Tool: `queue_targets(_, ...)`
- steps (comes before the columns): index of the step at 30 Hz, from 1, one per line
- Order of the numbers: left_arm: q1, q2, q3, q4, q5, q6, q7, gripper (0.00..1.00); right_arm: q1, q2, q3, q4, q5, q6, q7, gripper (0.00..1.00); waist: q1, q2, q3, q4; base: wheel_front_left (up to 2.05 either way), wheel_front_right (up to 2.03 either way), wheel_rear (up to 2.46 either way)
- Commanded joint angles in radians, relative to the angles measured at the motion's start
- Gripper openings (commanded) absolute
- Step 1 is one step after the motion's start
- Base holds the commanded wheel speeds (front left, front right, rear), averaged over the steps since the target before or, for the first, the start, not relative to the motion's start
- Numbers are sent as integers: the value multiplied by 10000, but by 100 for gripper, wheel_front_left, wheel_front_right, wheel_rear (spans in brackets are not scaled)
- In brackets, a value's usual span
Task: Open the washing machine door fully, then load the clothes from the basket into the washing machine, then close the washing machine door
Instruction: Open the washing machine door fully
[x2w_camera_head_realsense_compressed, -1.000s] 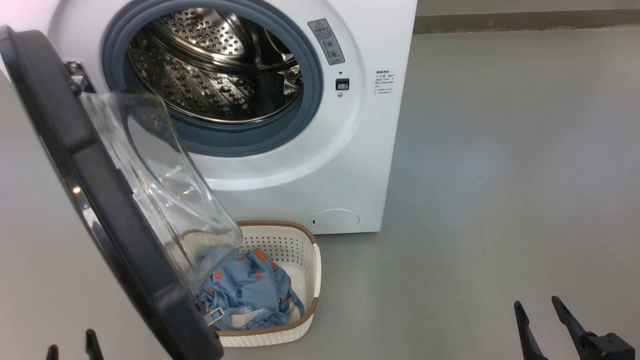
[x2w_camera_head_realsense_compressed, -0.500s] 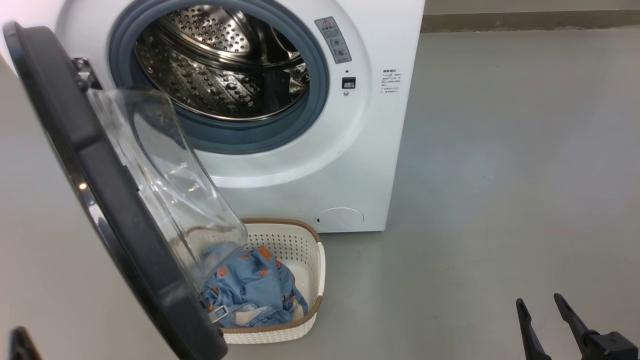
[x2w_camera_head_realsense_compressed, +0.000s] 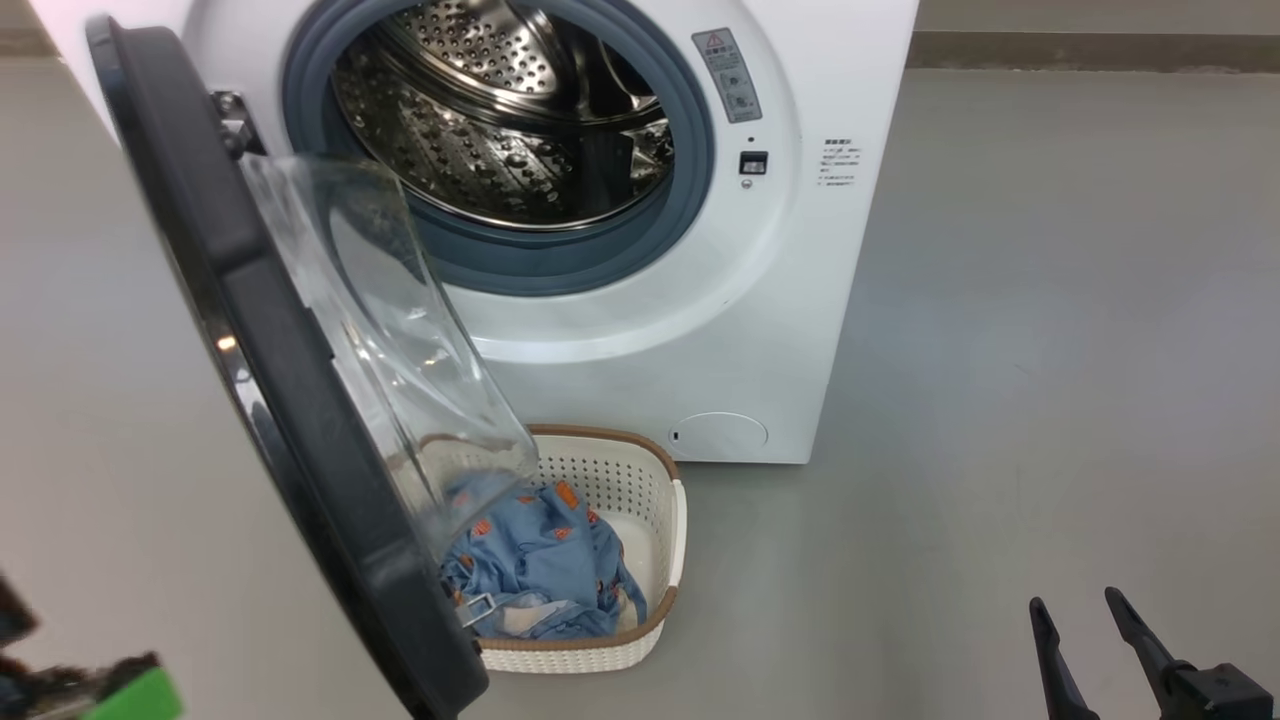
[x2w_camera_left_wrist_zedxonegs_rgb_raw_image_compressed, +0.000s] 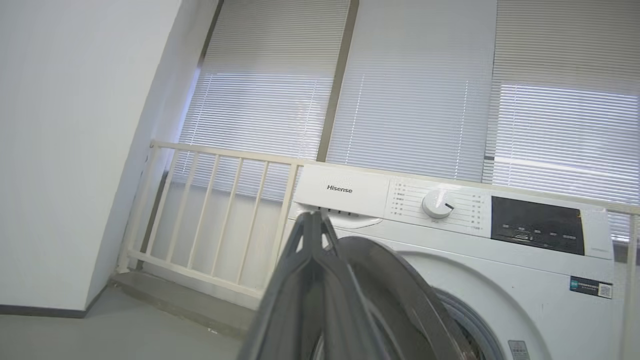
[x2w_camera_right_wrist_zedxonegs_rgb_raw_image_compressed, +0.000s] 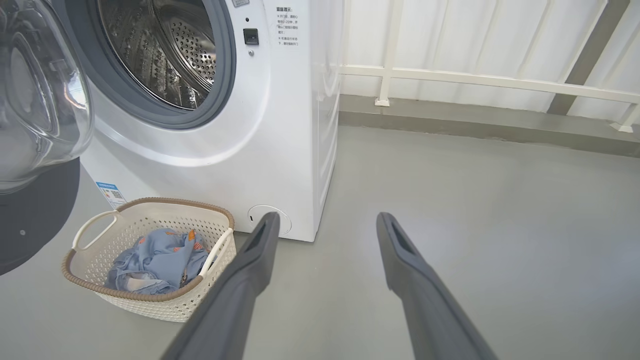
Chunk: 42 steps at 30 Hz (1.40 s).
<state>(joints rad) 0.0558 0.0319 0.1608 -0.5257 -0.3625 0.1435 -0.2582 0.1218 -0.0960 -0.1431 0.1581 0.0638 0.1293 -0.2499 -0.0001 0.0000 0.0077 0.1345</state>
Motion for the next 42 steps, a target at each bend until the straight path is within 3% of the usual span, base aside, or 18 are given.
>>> queue_targets(1,-360,183,-58,-580,96,-91,-36,0,-168,-179,256,-193,-20,14,-118,100,1,0,-6,88,0,0,0)
queue_targets(7,-216,183,-2645,-1267,227,-927,-3,0,-120,-167,249,-144,11,14,-118,100,1,0,-41,304,0,0,0)
queue_targets(8,-216,183,-2645,-1267,227,-927,-3,0,-120,-167,249,-144,11,14,-118,100,1,0,-41,304,0,0,0)
queue_targets(11,-183,183,-3838,-1162,275,-1299,402,0,-124,-148,283,-93,13,14,-118,100,1,0,-59,353,0,0,0)
queue_targets(16,-23,183,-4930,-486,-19,-1441,1226,0,-175,-67,322,-67,26,14,-118,100,1,0,-36,375,0,0,0)
queue_targets(19,224,185,-5366,45,-885,-1238,1740,0,-167,-28,318,-51,36,14,-118,100,1,0,11,408,0,0,0)
queue_targets(26,365,353,-5507,1300,-1088,-900,2805,0,-194,-40,247,37,53,14,-118,100,1,0,219,480,0,0,0)
queue_targets(42,223,361,-5196,1965,-786,-89,2862,0,-313,40,133,78,32,14,-118,100,1,0,401,874,0,0,0)
